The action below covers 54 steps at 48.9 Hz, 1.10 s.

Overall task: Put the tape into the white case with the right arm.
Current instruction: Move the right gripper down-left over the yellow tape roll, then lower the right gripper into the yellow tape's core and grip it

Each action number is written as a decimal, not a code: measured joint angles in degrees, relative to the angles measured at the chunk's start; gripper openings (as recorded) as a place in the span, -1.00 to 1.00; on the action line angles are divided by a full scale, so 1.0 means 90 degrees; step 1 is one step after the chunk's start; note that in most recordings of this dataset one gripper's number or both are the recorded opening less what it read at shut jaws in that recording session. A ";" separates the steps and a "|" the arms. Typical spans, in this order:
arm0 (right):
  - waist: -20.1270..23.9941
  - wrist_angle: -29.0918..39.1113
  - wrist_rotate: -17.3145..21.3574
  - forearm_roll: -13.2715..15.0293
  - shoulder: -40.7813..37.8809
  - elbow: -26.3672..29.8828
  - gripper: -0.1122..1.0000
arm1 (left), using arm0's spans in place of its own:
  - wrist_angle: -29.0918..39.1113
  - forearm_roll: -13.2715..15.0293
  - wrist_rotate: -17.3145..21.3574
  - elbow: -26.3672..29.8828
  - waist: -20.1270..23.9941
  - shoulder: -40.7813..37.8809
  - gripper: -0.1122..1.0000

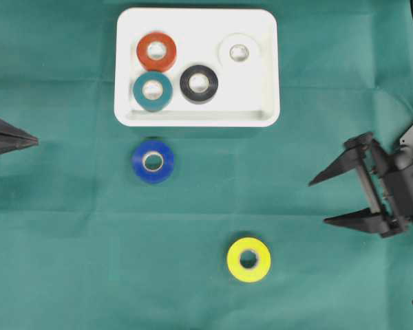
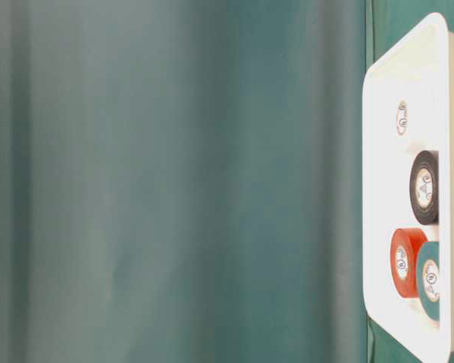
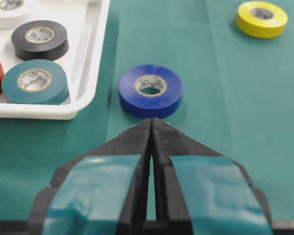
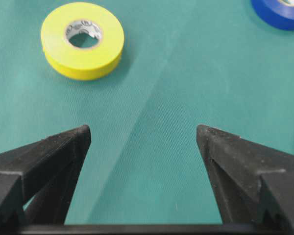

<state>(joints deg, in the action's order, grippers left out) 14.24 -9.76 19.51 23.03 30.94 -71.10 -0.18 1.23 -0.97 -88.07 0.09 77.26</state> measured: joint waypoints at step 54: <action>0.0596 0.1260 0.0000 -0.0010 -0.3789 0.3066 0.30 | 0.0000 0.0000 0.0000 0.0000 0.0000 0.0010 -0.79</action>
<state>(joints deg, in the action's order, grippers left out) 19.60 1.58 19.51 22.94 -3.16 -43.51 -0.18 1.23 -0.97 -88.07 0.09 77.34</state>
